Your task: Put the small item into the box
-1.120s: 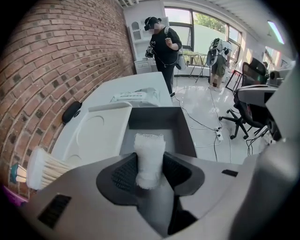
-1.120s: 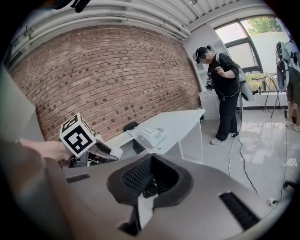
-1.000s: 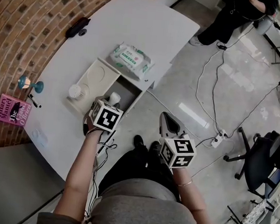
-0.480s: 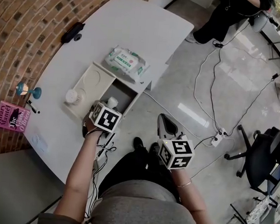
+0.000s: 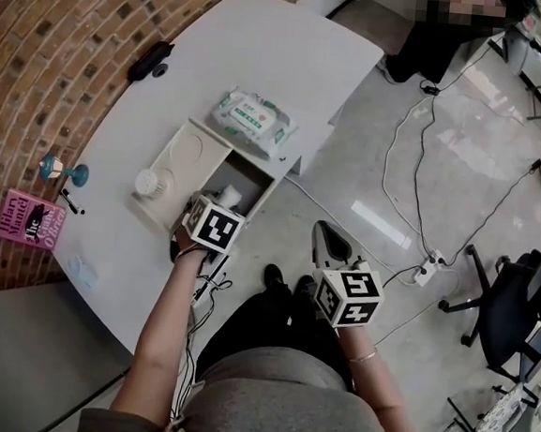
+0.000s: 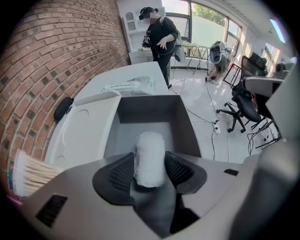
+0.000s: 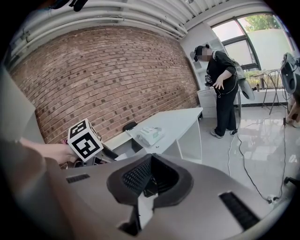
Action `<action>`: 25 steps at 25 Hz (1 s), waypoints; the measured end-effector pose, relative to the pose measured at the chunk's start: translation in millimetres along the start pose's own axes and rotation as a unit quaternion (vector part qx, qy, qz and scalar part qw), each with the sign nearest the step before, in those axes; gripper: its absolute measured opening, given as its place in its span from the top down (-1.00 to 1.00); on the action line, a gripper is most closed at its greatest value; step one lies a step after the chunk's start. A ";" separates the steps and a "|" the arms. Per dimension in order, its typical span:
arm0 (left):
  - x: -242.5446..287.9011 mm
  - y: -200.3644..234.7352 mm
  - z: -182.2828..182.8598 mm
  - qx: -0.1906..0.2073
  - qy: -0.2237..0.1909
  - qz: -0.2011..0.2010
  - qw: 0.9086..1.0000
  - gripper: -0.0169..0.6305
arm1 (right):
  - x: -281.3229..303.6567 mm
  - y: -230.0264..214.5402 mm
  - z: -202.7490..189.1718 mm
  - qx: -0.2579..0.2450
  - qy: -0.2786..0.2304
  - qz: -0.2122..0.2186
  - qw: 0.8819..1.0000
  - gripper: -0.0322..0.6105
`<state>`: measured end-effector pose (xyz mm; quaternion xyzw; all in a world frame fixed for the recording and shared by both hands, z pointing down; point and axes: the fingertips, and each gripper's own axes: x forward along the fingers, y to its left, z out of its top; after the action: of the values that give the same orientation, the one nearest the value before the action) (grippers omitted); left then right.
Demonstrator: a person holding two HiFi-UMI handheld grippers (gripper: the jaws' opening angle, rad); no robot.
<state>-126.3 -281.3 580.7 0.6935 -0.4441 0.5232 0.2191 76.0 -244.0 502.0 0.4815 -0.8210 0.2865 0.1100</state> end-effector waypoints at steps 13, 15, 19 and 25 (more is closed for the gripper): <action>-45.0 12.3 18.0 -0.074 -0.098 0.017 0.992 0.39 | -1.6 9.1 2.9 -0.009 0.003 0.021 1.000 0.88; -52.8 13.7 18.7 -0.086 -0.111 0.020 0.990 0.40 | -1.3 12.0 3.6 -0.013 0.004 0.027 1.000 0.88; -67.9 14.8 18.2 -0.105 -0.135 0.033 0.985 0.48 | -3.2 15.9 4.8 -0.022 0.005 0.036 0.999 0.88; -88.7 17.3 16.5 -0.138 -0.176 0.057 0.973 0.60 | -5.0 19.4 11.0 -0.029 0.007 0.047 0.998 0.88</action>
<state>-137.3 -268.5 490.4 0.7116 -0.5821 0.3383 0.2011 63.1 -239.5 483.7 0.4368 -0.8501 0.2703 0.1161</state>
